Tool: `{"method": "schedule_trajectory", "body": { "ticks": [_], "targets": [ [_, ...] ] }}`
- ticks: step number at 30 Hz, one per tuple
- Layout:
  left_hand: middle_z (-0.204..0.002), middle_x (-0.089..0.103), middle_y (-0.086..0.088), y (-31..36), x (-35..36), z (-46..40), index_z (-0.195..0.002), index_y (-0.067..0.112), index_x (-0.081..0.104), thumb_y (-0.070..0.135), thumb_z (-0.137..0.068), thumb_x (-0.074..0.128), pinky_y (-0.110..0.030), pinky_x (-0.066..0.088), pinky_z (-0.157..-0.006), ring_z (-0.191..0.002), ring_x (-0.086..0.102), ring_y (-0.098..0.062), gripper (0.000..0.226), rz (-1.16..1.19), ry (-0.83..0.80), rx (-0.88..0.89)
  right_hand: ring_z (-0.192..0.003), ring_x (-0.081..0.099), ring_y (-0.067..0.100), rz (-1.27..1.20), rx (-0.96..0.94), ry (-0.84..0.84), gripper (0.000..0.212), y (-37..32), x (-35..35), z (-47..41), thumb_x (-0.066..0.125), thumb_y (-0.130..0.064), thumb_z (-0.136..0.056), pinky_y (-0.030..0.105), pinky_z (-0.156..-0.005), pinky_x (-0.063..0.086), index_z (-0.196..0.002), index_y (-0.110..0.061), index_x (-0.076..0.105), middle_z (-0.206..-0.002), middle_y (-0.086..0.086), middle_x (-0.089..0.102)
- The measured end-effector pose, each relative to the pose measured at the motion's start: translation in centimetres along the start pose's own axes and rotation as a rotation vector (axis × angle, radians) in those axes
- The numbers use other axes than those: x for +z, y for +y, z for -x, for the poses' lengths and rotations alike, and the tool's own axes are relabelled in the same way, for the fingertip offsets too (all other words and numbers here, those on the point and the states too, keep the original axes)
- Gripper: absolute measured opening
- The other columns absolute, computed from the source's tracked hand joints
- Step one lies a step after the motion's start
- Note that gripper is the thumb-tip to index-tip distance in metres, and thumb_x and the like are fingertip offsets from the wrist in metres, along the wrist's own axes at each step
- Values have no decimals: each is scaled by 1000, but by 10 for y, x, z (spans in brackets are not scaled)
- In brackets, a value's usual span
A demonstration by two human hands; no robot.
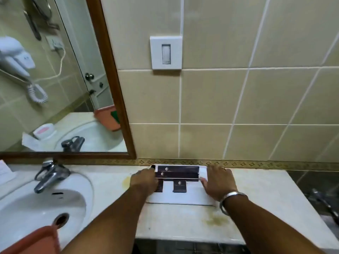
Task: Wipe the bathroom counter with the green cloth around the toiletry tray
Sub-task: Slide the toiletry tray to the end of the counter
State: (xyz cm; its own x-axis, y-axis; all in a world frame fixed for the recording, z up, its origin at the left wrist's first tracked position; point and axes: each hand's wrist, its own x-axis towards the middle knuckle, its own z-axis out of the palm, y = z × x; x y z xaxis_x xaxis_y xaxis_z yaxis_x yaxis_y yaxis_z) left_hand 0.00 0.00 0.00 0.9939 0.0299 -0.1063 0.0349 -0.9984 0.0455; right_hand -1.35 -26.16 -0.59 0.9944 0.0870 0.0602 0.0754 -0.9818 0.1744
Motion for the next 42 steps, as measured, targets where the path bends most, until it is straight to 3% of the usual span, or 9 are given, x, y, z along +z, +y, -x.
{"method": "schedule_trajectory", "body": {
  "ticks": [4, 11, 17, 23, 28, 33, 37, 40, 42],
  "targets": [
    [-132, 60, -4, -26, 31, -31, -126, 19, 57, 44, -98, 41, -33, 43, -93, -121, 56, -24, 41, -25, -88, -172, -104, 62, 23, -192, 277, -181, 47, 17, 47, -22, 30, -52, -93, 32, -80, 42, -111, -22, 61, -115, 1, 66],
    [-126, 64, -2, -36, 44, -52, -122, 21, 62, 30, -95, 40, -33, 46, -89, -115, 60, -22, 37, -216, -189, -85, -112, 59, 21, -120, 234, -367, 39, 15, 84, -48, 35, -42, -96, 32, -90, 44, -118, -23, 60, -124, -1, 63],
    [-119, 65, -4, -33, 56, -44, -110, 16, 63, 27, -91, 49, -31, 45, -83, -110, 61, -25, 26, -14, -137, -151, -108, 59, 23, -244, 251, -353, 30, 17, 85, -44, 37, -26, -94, 29, -85, 43, -110, -19, 62, -121, 3, 63],
    [-93, 65, 0, -39, 46, -34, -82, 22, 58, 30, -89, 47, -30, 40, -68, -89, 58, -21, 16, 118, 22, -79, -52, 39, 20, -850, 341, -375, 33, 45, 68, -3, 50, -23, -87, 31, -52, 25, -56, -15, 42, -56, 3, 44],
    [-85, 62, -1, -9, 39, -20, -72, 22, 51, 27, -90, 48, -31, 38, -63, -84, 57, -24, 19, 216, 14, 94, -39, 30, 18, -1240, 546, -596, 37, 64, 59, 82, 47, -11, -81, 29, -48, 21, -44, -15, 43, -39, 2, 40],
    [-85, 64, -3, 62, 42, -13, -81, 17, 60, 28, -89, 48, -34, 44, -64, -82, 58, -26, 18, 380, 34, 166, -34, 29, 20, -1460, 768, -511, 45, 85, 55, 162, 43, -6, -84, 25, -43, 20, -39, -12, 44, -41, 11, 37],
    [-112, 68, -6, 133, 51, -4, -109, 16, 68, 22, -92, 50, -38, 50, -83, -101, 61, -26, 26, 566, 7, 251, -25, 27, 11, -1542, 935, -357, 45, 106, 50, 204, 37, 2, -87, 17, -32, 21, -44, -10, 38, -33, 5, 36],
    [-140, 53, -12, 179, 62, 10, -141, 13, 48, 24, -95, 51, -44, 44, -101, -126, 50, -31, 47, 556, -62, 374, -27, 26, 12, -1538, 1032, -283, 40, 126, 55, 222, 35, 0, -87, 22, -38, 19, -49, -9, 38, -35, 4, 35],
    [-148, 45, -10, 208, 72, 24, -145, 15, 41, 29, -94, 51, -45, 41, -104, -133, 42, -32, 54, 397, -70, 472, -29, 25, 14, -1516, 1088, -248, 32, 141, 64, 229, 35, -4, -87, 22, -42, 17, -55, -5, 42, -37, 5, 37]
  ]
}}
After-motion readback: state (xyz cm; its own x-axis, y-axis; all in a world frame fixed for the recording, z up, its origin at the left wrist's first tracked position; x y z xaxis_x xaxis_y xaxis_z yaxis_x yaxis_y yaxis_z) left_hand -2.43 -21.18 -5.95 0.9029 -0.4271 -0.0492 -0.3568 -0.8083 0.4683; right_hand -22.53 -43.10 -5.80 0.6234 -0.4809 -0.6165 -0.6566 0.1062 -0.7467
